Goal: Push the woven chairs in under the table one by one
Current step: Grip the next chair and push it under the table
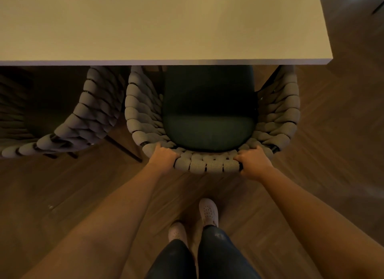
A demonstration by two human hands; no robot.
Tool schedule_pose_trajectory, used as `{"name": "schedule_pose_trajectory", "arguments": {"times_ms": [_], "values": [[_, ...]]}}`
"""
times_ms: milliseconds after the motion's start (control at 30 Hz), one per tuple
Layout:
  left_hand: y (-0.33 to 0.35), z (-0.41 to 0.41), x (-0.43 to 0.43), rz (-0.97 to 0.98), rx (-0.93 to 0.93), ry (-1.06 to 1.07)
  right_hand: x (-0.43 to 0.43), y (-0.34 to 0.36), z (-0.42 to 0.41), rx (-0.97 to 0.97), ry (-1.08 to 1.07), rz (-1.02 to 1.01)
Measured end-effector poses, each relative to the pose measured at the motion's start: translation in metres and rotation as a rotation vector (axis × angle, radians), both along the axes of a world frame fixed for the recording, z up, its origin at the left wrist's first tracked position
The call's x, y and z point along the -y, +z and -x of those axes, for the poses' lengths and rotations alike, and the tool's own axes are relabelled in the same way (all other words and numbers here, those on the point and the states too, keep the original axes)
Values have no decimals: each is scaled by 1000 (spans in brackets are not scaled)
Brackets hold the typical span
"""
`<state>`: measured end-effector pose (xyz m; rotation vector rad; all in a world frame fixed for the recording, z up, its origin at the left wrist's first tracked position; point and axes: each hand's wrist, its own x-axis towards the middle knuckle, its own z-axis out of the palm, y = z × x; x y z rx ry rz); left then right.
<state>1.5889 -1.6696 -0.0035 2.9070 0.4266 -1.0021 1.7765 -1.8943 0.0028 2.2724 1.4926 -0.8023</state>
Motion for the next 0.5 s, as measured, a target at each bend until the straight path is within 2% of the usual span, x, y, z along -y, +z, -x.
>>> {"name": "schedule_pose_trajectory", "arguments": {"times_ms": [500], "values": [[-3,-11,-22,45,-5,10,-21,0,-3,30,-46,4]]}}
